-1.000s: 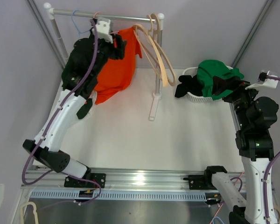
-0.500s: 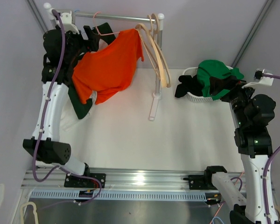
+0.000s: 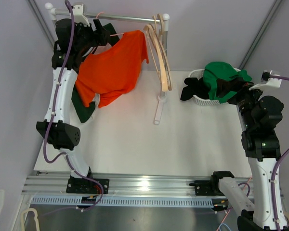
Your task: Remove the t-shirt from the hanger
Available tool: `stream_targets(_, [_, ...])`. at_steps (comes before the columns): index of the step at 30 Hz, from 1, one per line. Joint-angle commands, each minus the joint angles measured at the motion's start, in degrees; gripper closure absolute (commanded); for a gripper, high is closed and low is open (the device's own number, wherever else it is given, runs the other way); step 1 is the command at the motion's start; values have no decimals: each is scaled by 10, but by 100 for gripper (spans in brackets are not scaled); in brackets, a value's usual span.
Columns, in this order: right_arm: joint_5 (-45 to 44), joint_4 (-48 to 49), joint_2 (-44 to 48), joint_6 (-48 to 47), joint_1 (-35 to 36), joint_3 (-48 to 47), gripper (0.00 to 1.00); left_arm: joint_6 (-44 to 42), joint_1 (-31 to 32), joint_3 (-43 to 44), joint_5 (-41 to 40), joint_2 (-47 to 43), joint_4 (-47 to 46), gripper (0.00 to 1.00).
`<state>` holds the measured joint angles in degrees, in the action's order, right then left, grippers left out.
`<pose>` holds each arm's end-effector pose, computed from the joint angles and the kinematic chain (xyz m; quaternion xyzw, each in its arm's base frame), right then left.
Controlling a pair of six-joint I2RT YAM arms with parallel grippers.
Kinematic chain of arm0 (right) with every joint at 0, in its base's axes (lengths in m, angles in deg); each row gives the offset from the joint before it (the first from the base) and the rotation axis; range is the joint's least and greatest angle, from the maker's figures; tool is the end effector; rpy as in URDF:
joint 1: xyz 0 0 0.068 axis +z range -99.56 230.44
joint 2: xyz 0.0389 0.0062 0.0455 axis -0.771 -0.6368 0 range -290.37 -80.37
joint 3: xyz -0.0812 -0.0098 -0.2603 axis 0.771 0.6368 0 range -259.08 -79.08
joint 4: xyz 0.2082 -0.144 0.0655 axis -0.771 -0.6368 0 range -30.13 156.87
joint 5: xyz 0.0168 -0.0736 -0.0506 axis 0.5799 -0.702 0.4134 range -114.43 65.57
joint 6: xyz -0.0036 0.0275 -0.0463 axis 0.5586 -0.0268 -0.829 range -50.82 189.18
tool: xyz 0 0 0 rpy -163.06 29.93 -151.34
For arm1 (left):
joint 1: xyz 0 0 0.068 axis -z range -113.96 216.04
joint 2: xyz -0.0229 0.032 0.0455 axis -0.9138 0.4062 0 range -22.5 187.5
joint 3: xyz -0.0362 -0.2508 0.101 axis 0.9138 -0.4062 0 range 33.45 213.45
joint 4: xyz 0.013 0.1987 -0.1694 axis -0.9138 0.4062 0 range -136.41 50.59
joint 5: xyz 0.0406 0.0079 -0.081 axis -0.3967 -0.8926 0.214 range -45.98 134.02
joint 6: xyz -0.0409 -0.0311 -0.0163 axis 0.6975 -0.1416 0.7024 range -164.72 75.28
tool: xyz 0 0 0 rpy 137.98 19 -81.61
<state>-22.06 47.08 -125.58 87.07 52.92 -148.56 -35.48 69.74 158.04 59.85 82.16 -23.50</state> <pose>0.1417 0.0076 0.4648 0.0759 0.6747 0.1436 0.7200 0.4033 -0.0357 0.5031 0.0600 0.7221 -0.1761 0.6663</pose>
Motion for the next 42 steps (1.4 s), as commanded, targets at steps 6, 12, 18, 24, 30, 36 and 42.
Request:
stream_targets(6, [-10,16,-3,-11,3,-8,1,21,-11,82,36,47,16,24])
stream_targets(12, [-9,15,-2,-12,2,-6,0,18,-12,89,39,63,19,30])
stream_targets(18, [-9,13,-1,-11,2,1,1,25,-12,86,32,67,21,43])
stream_targets(24, [-5,18,1,-6,2,10,0,30,-12,86,31,69,23,65])
stream_targets(30, [-4,16,5,-7,2,14,1,42,-12,108,61,79,17,99])
stream_targets(36, [4,17,5,-2,3,20,0,85,-12,131,59,67,8,99])
stream_targets(42, [8,16,9,0,2,20,1,121,-12,131,15,29,28,99])
